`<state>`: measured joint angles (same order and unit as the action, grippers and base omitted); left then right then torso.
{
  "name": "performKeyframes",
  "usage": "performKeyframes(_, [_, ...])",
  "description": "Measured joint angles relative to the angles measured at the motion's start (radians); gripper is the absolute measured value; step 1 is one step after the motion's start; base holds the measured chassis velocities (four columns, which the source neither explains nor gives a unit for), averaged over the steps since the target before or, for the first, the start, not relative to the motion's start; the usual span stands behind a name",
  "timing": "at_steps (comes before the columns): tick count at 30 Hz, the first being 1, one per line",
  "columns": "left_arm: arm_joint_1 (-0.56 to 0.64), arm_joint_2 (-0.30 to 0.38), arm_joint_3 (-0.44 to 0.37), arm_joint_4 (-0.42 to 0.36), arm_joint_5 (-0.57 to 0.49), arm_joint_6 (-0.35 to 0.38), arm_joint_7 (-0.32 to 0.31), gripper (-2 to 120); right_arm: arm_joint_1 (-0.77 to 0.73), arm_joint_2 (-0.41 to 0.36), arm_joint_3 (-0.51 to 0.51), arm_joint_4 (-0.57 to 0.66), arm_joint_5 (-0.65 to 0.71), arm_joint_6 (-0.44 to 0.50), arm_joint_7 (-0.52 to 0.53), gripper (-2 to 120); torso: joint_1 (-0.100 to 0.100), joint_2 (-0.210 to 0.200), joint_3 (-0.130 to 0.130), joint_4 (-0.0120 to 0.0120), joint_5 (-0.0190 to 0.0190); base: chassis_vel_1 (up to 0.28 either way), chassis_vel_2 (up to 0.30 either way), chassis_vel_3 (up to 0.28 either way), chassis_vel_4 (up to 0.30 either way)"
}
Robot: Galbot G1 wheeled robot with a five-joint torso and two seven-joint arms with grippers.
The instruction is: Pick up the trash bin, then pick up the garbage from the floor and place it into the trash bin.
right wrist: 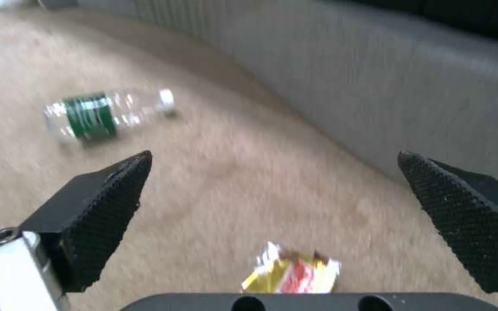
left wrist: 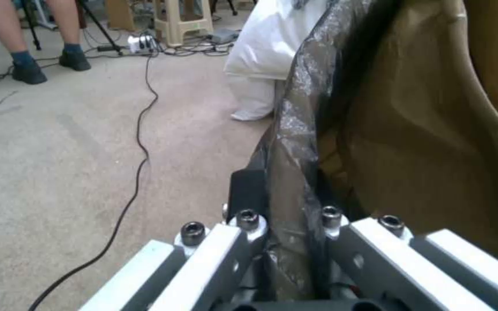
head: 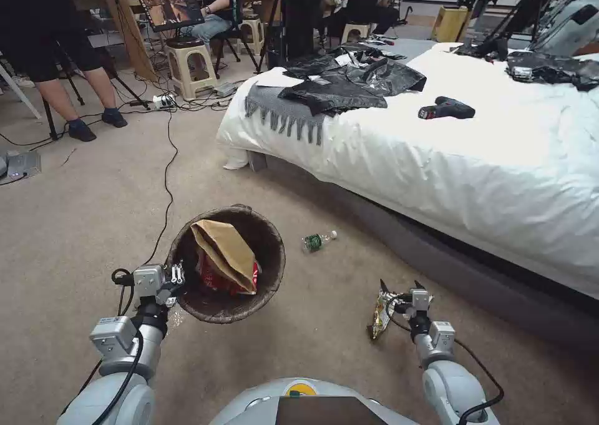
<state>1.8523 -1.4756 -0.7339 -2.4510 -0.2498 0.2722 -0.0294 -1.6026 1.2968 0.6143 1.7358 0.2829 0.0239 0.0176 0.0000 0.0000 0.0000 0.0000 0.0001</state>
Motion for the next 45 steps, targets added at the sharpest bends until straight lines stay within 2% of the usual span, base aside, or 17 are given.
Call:
performKeyframes(20, [0.001,0.002,-0.002,-0.004,0.002,0.0,-0.001,0,0.157,-0.01,-0.067,-0.284,0.039,-0.035,0.04,100,0.0,0.0,0.0,0.0001,-0.0001,0.0,0.0,0.0,0.0])
performKeyframes(30, [0.002,0.004,-0.002,-0.004,0.003,0.001,-0.001,0,0.183,0.007,-0.084,-0.365,0.05,-0.032,0.052,100,0.0,0.0,0.0,0.0,-0.0001,0.0,0.0,0.0,0.0])
performKeyframes(45, [0.001,0.007,-0.001,-0.004,0.004,0.002,0.0,0,0.234,-0.002,-0.173,-0.467,0.174,-0.021,0.126,100,0.0,0.0,0.0,0.0,-0.0001,0.0,0.0,0.0,0.0])
